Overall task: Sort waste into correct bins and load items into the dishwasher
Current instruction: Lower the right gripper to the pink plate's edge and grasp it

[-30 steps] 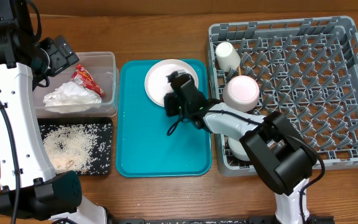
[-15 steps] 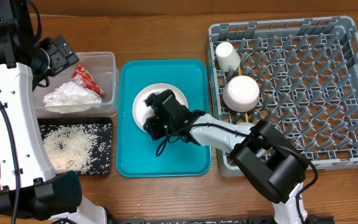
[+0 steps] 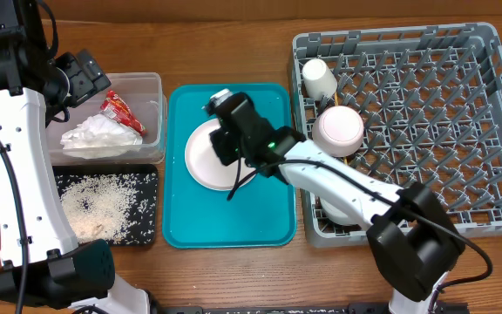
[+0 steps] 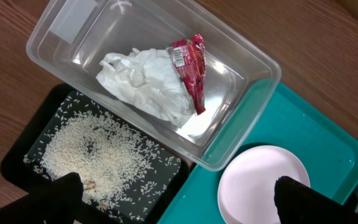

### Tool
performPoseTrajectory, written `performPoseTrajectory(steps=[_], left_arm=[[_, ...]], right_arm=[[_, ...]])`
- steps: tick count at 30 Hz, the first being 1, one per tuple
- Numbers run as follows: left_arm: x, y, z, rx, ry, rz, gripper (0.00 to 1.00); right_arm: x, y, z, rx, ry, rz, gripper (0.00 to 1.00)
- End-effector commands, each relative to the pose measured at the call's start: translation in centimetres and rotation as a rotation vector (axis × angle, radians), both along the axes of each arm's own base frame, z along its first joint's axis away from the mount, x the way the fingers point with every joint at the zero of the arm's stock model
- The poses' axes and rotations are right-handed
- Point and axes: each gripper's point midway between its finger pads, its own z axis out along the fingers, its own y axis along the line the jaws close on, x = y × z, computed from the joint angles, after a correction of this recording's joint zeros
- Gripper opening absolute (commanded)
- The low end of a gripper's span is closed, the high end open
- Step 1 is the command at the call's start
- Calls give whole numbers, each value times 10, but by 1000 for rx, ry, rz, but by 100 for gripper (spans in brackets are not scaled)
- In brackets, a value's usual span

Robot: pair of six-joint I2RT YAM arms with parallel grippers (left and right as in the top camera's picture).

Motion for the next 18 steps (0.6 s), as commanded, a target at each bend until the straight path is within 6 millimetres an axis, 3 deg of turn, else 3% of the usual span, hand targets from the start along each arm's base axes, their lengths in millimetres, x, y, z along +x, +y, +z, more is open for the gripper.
performPoseTrajectory(steps=[1,10,18], left_arm=[[-1,-1,6,3,-16,-9,100],[-1,-1,6,3,-16,-9,100],[-1,-1,6,3,-16,-9,100]], right_arm=[[20,-34,-12,-97,-15,-80,38],[31,-62,-60,-173,76,-133,38],[22,-73,-93,-235,149,-135,37]])
